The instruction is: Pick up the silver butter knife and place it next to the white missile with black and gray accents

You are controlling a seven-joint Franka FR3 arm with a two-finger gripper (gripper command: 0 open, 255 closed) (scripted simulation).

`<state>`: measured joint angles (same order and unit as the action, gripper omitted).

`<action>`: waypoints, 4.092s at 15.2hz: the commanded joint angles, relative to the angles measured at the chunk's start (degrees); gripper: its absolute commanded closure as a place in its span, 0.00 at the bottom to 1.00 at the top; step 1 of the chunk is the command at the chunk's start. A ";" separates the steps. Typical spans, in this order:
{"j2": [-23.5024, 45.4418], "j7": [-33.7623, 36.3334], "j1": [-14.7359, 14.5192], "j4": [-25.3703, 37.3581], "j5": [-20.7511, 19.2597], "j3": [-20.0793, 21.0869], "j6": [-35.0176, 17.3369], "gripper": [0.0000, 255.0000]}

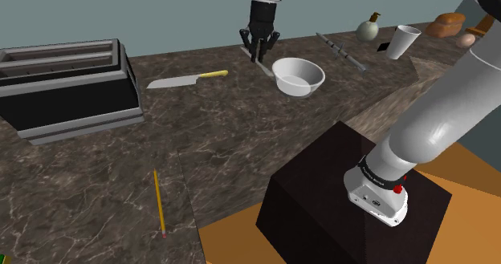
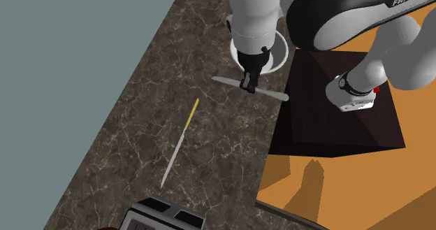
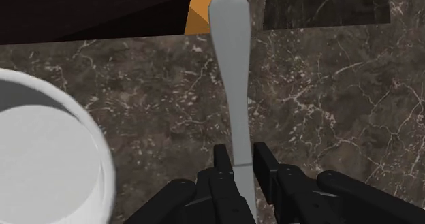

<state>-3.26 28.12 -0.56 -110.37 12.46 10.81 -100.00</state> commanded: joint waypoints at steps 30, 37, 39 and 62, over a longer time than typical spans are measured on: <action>-10.69 -41.25 18.80 -9.81 -12.52 -26.24 6.39 1.00; -5.04 -51.41 22.73 -3.64 -14.31 -32.49 7.25 1.00; -2.85 -54.43 23.89 -1.30 -14.38 -34.19 7.53 1.00; 34.71 -84.23 46.39 43.08 -2.36 -43.27 17.68 1.00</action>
<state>31.14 -55.92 45.68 -67.09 9.97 -32.51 -81.81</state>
